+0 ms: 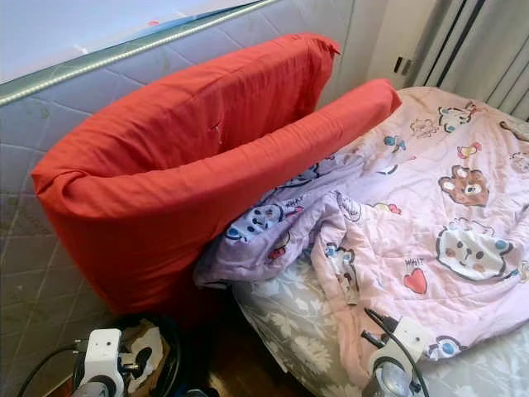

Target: Clean up the room

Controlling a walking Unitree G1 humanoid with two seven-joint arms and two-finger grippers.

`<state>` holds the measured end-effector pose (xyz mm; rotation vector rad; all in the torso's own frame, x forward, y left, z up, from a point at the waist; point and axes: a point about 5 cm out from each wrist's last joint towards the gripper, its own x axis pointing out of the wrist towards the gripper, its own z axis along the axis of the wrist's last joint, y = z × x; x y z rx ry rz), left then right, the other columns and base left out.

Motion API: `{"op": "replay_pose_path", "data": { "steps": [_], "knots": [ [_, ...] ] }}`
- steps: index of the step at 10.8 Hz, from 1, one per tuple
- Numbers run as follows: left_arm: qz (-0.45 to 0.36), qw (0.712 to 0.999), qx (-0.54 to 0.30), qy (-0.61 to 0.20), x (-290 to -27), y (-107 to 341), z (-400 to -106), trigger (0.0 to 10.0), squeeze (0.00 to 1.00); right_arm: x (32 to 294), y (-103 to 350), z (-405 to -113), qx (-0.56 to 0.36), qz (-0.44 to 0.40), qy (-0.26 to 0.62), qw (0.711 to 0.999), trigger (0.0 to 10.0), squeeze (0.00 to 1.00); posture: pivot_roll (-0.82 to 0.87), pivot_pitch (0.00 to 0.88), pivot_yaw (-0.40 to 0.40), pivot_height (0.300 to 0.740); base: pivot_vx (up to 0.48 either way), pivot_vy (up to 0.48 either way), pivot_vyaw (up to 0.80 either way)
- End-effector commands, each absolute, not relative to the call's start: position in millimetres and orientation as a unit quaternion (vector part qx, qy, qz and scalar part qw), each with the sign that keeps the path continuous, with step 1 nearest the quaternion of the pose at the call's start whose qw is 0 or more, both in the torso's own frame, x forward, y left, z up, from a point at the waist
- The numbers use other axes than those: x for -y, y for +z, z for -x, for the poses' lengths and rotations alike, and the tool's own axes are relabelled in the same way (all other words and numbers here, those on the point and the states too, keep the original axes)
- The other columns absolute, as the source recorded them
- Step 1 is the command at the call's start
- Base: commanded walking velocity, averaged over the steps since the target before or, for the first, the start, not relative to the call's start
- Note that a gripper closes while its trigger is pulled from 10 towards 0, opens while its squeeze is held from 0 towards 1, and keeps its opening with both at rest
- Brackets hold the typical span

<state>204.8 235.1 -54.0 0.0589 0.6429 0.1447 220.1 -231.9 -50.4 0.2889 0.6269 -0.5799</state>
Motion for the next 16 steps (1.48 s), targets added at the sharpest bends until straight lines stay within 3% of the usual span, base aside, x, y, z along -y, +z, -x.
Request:
{"op": "replay_pose_path", "data": {
  "steps": [1, 16],
  "knots": [
    [-0.03, 0.943, -0.323, 0.07, -235.7, -57.3, -198.6, 10.0, 0.0, 233.5, -53.0, -214.8, -0.308, -0.135, -0.284, 0.898, 10.0, 0.0, 0.19, 0.12, -0.017, 0.74, 0.0, 0.0, 0.0],
    [-0.024, 0.943, -0.324, 0.07, -233.6, -58.3, -197.6, 10.0, 0.0, 228.7, -53.4, -216.4, -0.31, -0.133, -0.269, 0.902, 10.0, 0.0, 0.18, 0.15, -0.017, 0.74, -0.016, 0.0, 0.0]
  ]
}}
